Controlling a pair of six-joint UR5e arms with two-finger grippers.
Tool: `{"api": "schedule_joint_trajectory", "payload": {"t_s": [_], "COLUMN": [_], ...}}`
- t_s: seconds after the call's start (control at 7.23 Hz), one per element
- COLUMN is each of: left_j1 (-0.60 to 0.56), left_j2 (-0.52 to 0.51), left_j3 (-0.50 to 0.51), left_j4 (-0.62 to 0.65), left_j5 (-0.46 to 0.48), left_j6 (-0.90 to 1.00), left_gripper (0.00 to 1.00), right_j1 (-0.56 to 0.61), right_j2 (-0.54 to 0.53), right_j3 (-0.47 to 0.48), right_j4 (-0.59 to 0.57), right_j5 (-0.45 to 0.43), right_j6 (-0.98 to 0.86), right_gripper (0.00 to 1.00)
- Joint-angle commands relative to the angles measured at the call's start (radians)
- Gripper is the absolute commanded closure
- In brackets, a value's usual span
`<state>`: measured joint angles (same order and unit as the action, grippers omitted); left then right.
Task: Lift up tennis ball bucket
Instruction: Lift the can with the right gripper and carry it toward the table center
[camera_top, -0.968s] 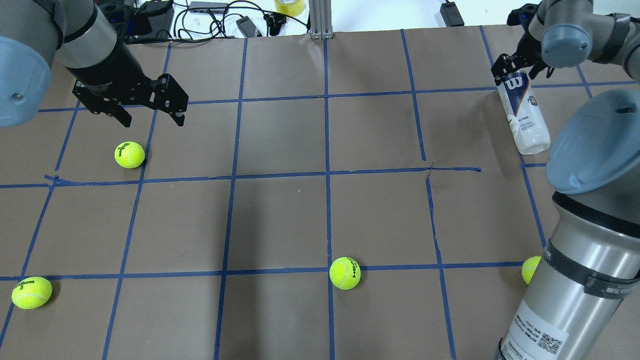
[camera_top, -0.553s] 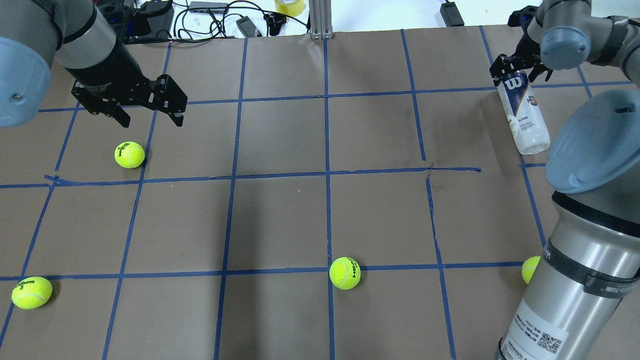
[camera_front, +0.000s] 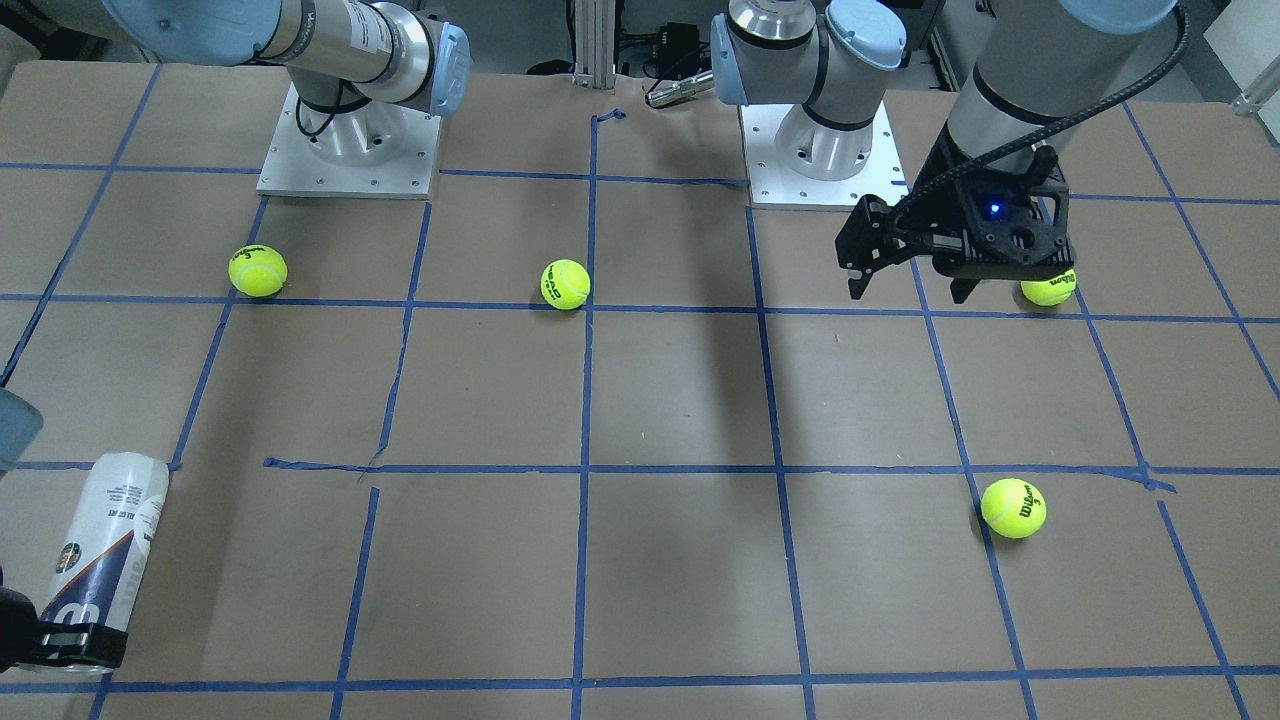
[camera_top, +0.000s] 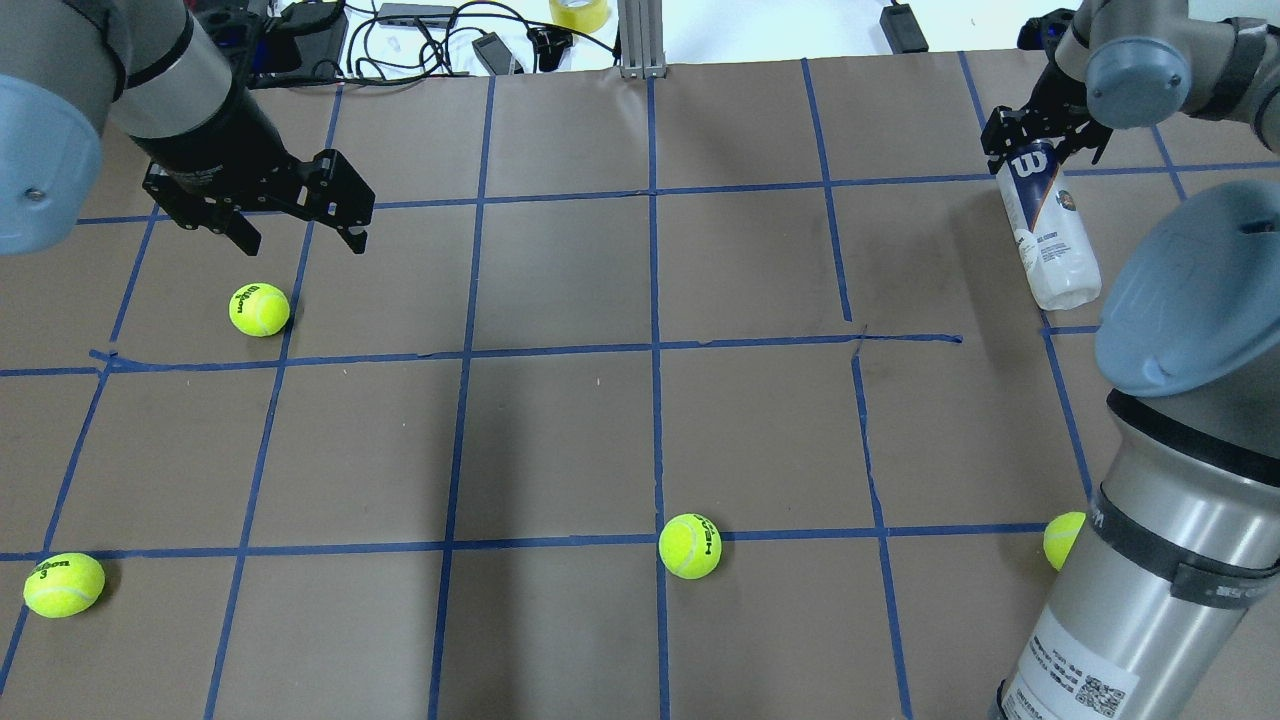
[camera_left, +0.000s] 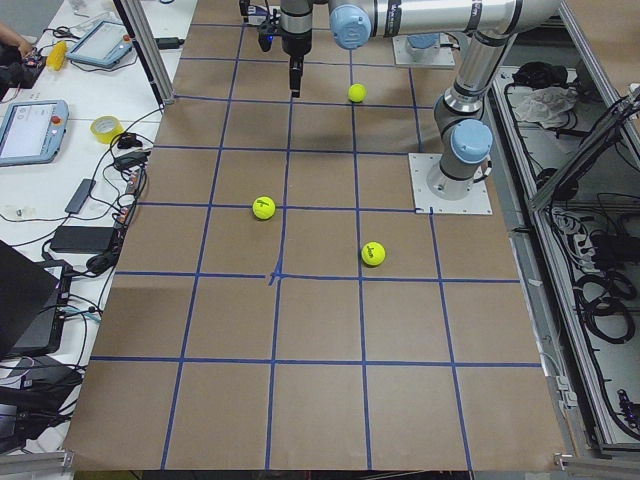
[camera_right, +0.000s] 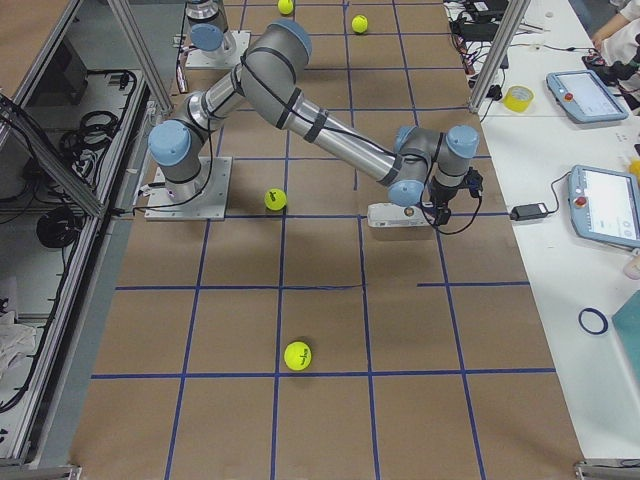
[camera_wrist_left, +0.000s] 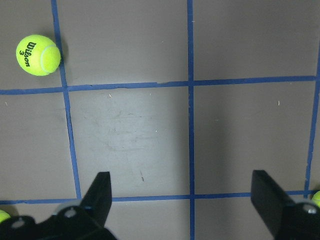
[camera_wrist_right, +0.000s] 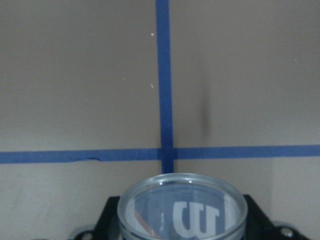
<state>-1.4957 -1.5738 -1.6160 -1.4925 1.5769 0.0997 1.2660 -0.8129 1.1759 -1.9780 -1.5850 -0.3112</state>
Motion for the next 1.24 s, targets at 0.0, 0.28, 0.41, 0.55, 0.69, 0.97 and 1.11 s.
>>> {"api": "schedule_joint_trajectory", "payload": {"t_s": [0.0,0.28,0.41,0.55,0.69,0.97,1.11], "left_j1": [0.002,0.002,0.003,0.008,0.014,0.04,0.057], "left_j2": [-0.002,0.0,0.0,0.001,0.003,0.008,0.006], "left_j3": [0.001,0.001,0.001,0.002,0.011,0.025,0.04], "left_j4": [0.0,0.001,0.0,0.001,0.003,0.0,0.0], "left_j5": [0.0,0.0,0.0,0.0,0.002,0.002,0.003], "left_j6": [0.0,0.0,0.002,0.005,0.037,0.078,0.078], "left_gripper": [0.0,0.0,0.0,0.0,0.0,0.0,0.0], "right_j1": [0.114,0.334,0.442,0.535,0.626,0.725,0.743], "right_j2": [-0.099,-0.15,-0.15,-0.146,-0.144,-0.115,-0.106], "right_j3": [0.002,0.02,0.025,0.033,0.048,0.079,0.086], "right_j4": [0.048,0.045,0.03,-0.013,-0.047,-0.178,-0.179], "right_j5": [0.007,-0.001,-0.007,-0.004,-0.006,-0.007,-0.007], "right_j6": [-0.05,-0.08,-0.145,-0.249,-0.316,-0.582,-0.644], "right_gripper": [0.55,0.72,0.71,0.7,0.7,0.69,0.69]}}
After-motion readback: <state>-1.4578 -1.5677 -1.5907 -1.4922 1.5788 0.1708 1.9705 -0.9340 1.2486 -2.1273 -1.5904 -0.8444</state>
